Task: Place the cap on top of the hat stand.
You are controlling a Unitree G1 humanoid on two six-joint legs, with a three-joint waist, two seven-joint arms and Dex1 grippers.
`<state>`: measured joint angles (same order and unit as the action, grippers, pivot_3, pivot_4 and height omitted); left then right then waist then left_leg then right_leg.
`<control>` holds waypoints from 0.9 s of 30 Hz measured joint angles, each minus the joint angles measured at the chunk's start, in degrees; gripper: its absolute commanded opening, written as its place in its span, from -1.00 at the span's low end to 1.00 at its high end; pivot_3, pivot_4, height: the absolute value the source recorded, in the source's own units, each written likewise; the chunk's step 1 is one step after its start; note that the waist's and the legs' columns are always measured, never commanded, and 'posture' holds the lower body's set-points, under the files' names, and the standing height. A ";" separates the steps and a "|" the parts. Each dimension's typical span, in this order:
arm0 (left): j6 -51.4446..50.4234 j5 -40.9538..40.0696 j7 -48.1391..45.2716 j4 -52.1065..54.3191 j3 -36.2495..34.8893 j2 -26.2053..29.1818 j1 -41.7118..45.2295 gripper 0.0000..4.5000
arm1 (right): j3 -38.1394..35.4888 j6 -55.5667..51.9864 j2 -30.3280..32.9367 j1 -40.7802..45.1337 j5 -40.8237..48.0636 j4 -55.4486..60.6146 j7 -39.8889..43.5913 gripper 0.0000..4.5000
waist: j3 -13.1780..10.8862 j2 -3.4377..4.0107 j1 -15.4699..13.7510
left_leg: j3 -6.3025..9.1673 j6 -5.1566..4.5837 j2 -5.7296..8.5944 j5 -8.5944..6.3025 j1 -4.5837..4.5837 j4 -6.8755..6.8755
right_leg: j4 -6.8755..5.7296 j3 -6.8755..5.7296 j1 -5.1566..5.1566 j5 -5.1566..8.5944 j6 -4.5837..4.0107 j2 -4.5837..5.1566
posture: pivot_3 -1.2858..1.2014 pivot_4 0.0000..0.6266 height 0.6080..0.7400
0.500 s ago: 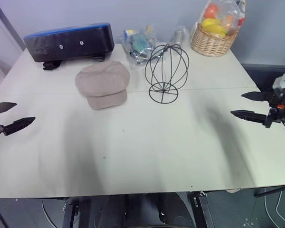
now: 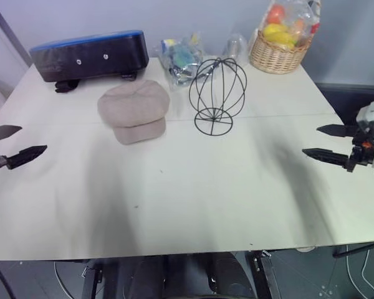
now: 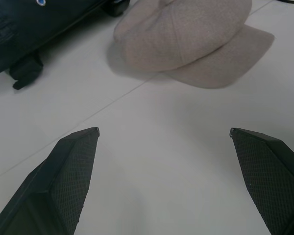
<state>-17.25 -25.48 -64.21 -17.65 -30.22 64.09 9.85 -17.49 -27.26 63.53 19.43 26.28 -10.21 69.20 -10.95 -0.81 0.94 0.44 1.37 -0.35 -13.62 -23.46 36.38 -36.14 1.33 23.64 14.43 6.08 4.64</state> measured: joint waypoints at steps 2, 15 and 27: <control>-0.01 -0.02 0.03 1.17 0.28 -0.51 0.00 1.00 | -0.01 -0.02 0.00 -0.06 0.04 0.03 -0.24 0.98 | 0.00 0.00 -0.02 | 0.00 0.00 0.00 0.00 0.00 0.00 | 0.00 0.00 0.00 -0.01 0.01 0.00 | 0.03 -0.52 1.00; 12.15 27.51 24.81 27.93 27.27 -16.82 2.85 1.00 | -10.62 -17.11 -1.76 -8.10 18.93 33.41 -5.86 0.98 | 0.01 -0.04 -0.31 | 0.09 0.00 0.10 0.00 0.06 0.16 | -0.06 0.02 -0.19 -0.06 0.09 -0.07 | 0.03 -0.52 1.00; 28.27 56.11 47.94 0.07 45.77 -28.91 19.51 1.00 | -12.90 -26.40 -3.26 -3.98 38.67 47.46 -24.30 0.98 | 0.00 -0.11 -1.77 | 0.19 -0.16 0.20 -0.09 -0.13 0.65 | -0.05 -0.02 -0.29 -0.22 0.37 -0.03 | 0.03 -0.52 1.00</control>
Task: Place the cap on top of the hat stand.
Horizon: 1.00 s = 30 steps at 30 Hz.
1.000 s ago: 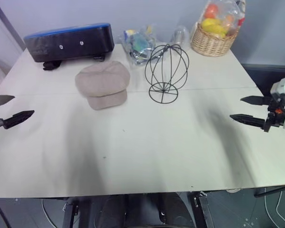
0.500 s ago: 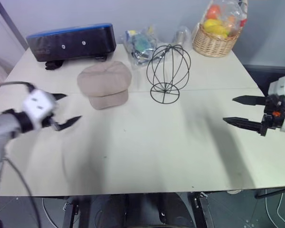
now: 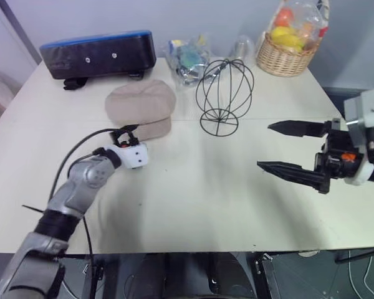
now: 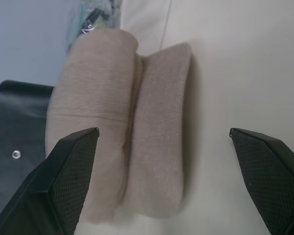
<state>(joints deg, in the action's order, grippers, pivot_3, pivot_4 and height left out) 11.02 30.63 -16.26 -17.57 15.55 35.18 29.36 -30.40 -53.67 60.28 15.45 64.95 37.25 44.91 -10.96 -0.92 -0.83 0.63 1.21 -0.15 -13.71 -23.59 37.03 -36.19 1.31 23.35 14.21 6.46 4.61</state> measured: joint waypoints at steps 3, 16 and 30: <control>2.74 4.17 6.47 -9.91 3.17 -3.30 6.46 1.00 | -0.26 -0.49 0.26 1.18 4.01 0.88 -3.75 0.98 | 0.01 -0.06 -0.07 | 0.08 -0.02 0.10 -0.01 -0.09 0.10 | 0.04 0.00 -0.03 -0.07 0.12 0.06 | 0.03 -0.52 1.00; 6.13 8.01 15.11 -24.66 6.32 -8.15 14.46 -0.72 | -0.95 -0.46 1.50 -0.14 9.58 1.55 -10.34 1.00 | 0.04 -0.07 0.03 | 0.07 -0.11 0.13 -0.06 -0.07 0.12 | 0.02 0.01 -0.05 -0.10 0.17 0.12 | 0.03 -0.52 1.00; 10.13 -0.99 12.83 -13.75 -0.54 -8.36 22.50 -0.98 | -12.31 -0.97 5.10 -4.29 7.32 -2.75 -12.18 1.00 | 0.03 -0.12 -0.56 | 0.19 -0.11 0.18 -0.06 -0.55 0.38 | 0.09 -0.04 0.15 -0.22 0.34 0.17 | 0.03 -0.52 1.00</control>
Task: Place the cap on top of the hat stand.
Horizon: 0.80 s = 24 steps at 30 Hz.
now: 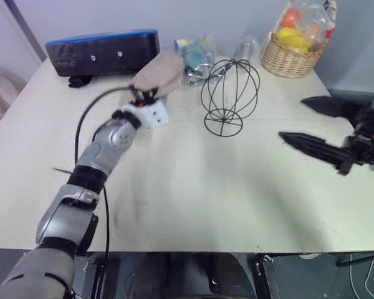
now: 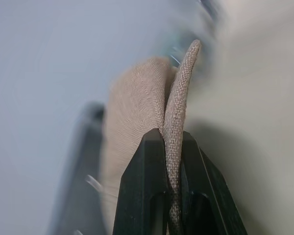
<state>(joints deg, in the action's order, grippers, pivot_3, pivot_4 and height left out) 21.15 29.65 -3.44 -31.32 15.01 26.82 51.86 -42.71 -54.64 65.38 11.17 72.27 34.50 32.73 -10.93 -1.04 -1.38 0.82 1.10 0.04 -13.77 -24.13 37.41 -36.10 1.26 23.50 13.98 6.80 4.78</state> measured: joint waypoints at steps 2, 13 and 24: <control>2.20 -1.55 -0.71 5.14 -0.43 -1.21 3.30 -0.98 | -2.61 -0.18 0.12 -1.07 -0.11 -0.77 0.36 1.00 | 0.00 0.00 -0.25 | -0.03 -0.01 0.07 -0.01 -0.02 0.01 | 0.04 0.02 0.00 -0.02 0.03 0.04 | 0.03 -0.52 1.00; 7.81 4.66 -6.43 6.34 8.97 -6.63 8.43 -0.98 | -7.73 -0.88 -0.19 -4.51 2.35 1.76 -2.43 1.00 | 0.02 0.04 -0.63 | -0.12 -0.06 0.10 -0.02 0.13 0.00 | 0.03 0.10 -0.07 -0.01 0.03 -0.04 | 0.03 -0.52 1.00; 13.30 16.76 1.92 -8.75 18.42 -11.37 11.56 -0.67 | -8.61 0.01 -1.58 -7.41 6.33 4.46 -7.43 1.00 | 0.01 0.02 -0.87 | -0.06 -0.13 0.11 -0.06 0.00 0.15 | 0.03 0.09 -0.05 -0.02 0.05 -0.03 | 0.03 -0.52 1.00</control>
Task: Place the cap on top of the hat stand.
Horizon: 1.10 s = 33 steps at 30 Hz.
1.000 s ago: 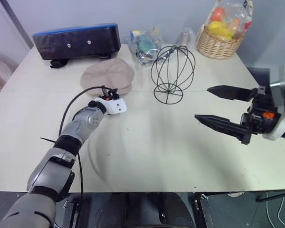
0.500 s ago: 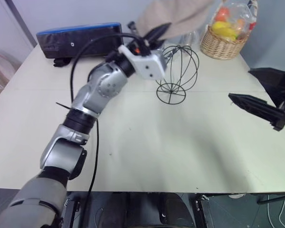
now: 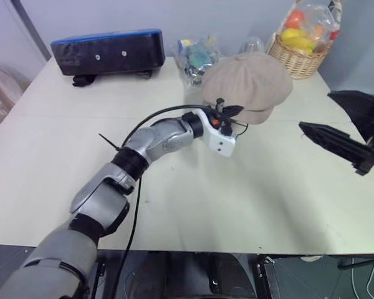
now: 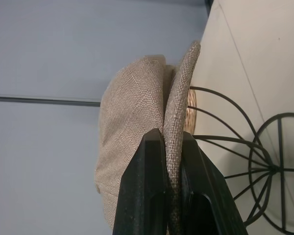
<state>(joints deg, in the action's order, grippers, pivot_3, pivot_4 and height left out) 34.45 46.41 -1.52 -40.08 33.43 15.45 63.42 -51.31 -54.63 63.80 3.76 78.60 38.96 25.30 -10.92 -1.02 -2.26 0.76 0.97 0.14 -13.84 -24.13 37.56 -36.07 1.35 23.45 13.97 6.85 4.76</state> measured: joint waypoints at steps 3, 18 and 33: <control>1.31 -0.33 -0.49 -0.56 0.02 0.05 -0.03 -0.08 | 0.10 0.09 -0.03 -2.05 -1.94 1.33 -0.10 1.00 | 0.00 0.00 0.00 | 0.01 0.00 0.00 0.00 -0.03 0.04 | 0.00 0.00 0.01 0.00 0.00 0.00 | 0.03 -0.52 1.00; -0.71 -29.43 -23.12 21.37 -10.09 13.47 -18.46 0.99 | 24.65 7.62 0.35 -5.09 -35.00 5.91 -6.50 1.00 | 0.03 0.06 1.22 | 0.00 -0.02 -0.09 -0.01 0.00 0.08 | -0.10 -0.01 0.05 0.01 -0.02 -0.01 | 0.03 -0.52 1.00; -74.26 -96.44 -60.59 41.02 -37.21 33.61 -24.14 0.99 | 75.68 36.77 -12.27 21.30 -97.58 -11.60 -10.40 1.00 | 0.00 0.12 2.98 | 0.16 -0.01 -0.04 -0.01 0.03 0.17 | -0.16 -0.14 0.01 0.04 -0.02 -0.09 | 0.03 -0.52 1.00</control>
<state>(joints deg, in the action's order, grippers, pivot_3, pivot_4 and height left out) -39.81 -50.03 -62.11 0.95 -3.78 49.07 39.28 24.37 -17.85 51.53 25.05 -18.97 27.36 14.90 -10.92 -0.90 0.73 0.92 0.96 0.11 -13.84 -24.10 37.73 -36.23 1.21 23.46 14.01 6.83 4.66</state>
